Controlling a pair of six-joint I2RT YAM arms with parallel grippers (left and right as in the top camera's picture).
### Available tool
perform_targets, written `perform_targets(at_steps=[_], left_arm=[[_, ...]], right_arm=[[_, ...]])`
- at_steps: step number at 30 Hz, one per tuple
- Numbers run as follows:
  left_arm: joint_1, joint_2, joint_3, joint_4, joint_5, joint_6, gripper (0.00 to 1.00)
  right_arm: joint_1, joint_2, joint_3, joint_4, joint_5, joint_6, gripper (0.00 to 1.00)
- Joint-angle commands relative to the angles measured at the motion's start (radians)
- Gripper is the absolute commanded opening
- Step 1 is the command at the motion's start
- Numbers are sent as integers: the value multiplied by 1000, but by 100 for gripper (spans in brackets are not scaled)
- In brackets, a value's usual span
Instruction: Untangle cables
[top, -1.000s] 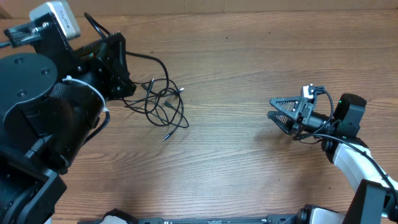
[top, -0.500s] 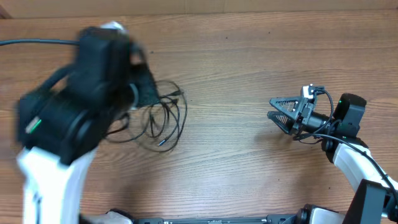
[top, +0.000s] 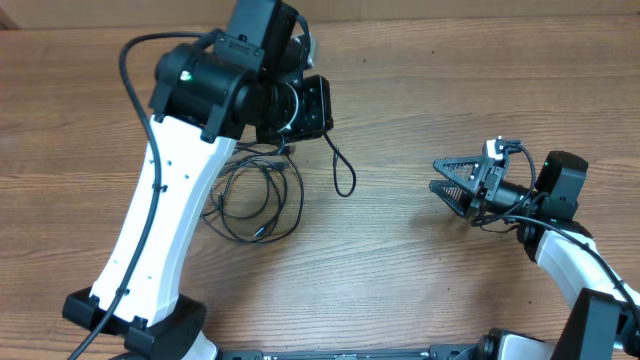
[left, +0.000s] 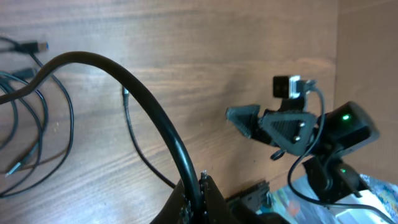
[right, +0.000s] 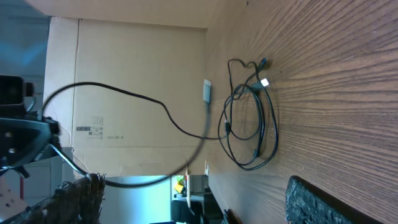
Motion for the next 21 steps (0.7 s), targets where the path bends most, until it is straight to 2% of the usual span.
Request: perform_targets(at_steps=[1, 5, 11, 16, 21], left_arm=[[3, -65, 74, 3, -61, -10, 4], [-5, -95, 90, 3, -127, -10, 4], [-34, -129, 90, -32, -248, -55, 4], [-45, -132, 90, -71, -301, -55, 4], [-45, -131, 90, -87, -343, -55, 4]], right_arm=[[-2, -2, 6, 5, -5, -22, 91], [-2, -2, 6, 5, -5, -22, 91], [2, -2, 6, 11, -59, -21, 81], [47, -45, 7, 51, -72, -11, 86], [122, -177, 7, 175, -65, 81, 92]])
